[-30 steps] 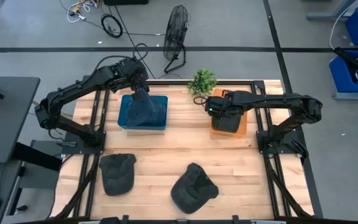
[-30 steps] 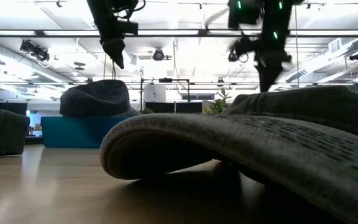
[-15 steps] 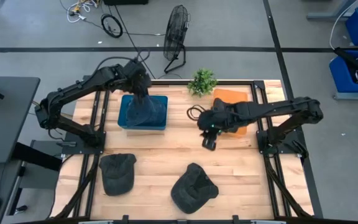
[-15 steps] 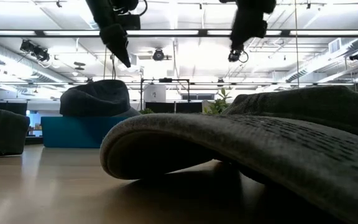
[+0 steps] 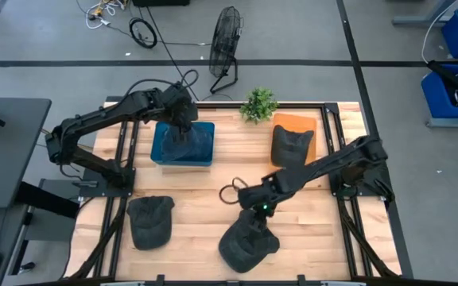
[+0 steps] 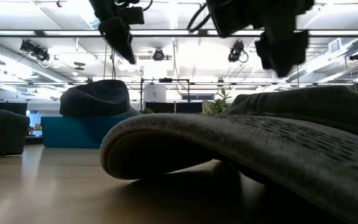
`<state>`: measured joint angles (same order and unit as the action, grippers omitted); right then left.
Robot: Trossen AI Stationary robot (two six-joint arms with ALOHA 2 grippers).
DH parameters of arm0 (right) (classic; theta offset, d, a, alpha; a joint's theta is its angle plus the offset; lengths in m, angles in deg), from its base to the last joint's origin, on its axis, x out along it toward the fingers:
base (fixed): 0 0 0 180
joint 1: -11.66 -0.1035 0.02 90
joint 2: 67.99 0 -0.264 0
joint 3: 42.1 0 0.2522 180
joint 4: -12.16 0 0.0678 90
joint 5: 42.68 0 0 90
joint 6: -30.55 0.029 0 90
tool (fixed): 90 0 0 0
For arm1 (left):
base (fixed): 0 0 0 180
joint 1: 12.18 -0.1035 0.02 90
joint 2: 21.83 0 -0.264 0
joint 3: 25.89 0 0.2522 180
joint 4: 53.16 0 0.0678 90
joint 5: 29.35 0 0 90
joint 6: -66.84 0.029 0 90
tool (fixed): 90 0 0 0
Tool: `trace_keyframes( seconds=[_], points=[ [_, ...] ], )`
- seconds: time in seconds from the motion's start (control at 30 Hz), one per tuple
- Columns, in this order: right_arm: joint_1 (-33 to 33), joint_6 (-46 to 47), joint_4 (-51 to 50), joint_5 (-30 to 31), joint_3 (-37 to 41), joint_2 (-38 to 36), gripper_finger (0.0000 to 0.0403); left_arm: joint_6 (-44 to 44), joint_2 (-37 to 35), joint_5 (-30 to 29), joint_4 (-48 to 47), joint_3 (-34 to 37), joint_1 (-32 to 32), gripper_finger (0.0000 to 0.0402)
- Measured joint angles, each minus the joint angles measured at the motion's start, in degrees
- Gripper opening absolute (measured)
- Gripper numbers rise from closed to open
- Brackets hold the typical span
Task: Pick & Place hat
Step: Put the right black cap into the orange bin
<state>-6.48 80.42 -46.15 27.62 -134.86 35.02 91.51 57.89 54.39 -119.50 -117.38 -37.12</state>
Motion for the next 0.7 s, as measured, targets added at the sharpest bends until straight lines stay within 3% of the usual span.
trace_keyframes(
  seconds=[0.1, 0.17, 0.5, 0.7],
  points=[
    [-1.44, -7.31, 1.42, -7.75, 0.0, 2.55, 0.0216, 0.0, 0.0, 0.0, -0.04, 0.0, 0.85, 0.0128],
    [-2.65, -11.65, 1.7, -9.14, 0.0, 3.24, 0.0222, 0.0, 0.0, 0.02, -0.16, 0.0, 1.34, 0.0128],
    [-9.51, -28.13, 3.82, 8.13, 0.0, 3.29, 0.0222, 0.61, 0.0, -0.04, -1.29, 0.0, 1.8, 0.0128],
    [-10.26, -25.91, 6.03, 6.74, 0.0, 5.34, 0.0221, 0.39, 0.0, -0.04, -1.39, 0.0, 1.78, 0.0128]
  ],
)
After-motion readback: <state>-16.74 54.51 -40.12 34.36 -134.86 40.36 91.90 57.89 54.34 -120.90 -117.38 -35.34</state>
